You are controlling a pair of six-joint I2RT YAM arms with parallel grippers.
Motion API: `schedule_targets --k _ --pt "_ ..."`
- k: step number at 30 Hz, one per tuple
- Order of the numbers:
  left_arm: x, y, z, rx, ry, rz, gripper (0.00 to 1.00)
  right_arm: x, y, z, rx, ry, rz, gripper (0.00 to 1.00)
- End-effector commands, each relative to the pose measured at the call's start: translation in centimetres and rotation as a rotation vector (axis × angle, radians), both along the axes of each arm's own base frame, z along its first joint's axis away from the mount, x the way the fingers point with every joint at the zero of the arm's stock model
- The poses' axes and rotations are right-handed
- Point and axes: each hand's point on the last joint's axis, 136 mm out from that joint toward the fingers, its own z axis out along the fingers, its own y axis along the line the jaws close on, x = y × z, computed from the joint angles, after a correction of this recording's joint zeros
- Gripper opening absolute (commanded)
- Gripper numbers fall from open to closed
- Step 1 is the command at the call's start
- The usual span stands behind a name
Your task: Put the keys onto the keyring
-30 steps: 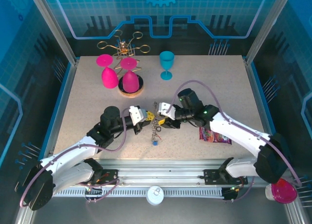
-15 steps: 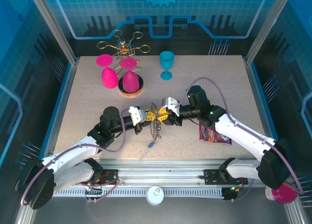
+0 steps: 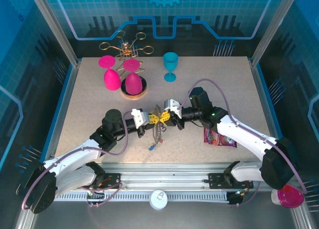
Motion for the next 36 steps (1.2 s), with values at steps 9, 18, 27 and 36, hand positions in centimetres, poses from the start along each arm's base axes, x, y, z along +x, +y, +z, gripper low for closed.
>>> schedule_targets --k 9,18,27,36 --pt "0.3 0.1 -1.6 0.166 0.052 0.004 0.11 -1.0 -0.2 0.0 -0.127 -0.038 0.057 0.00" --pt "0.1 0.1 -3.1 0.321 0.093 -0.041 0.06 -2.2 1.2 -0.5 -0.319 -0.086 0.139 0.00" --pt "-0.1 -0.1 -2.0 0.263 0.028 -0.046 0.00 -1.5 1.3 2.1 -0.127 -0.051 0.088 0.09" --pt "-0.4 0.0 0.0 0.107 -0.022 -0.026 0.00 -0.4 -0.3 0.7 0.057 0.041 0.044 0.28"
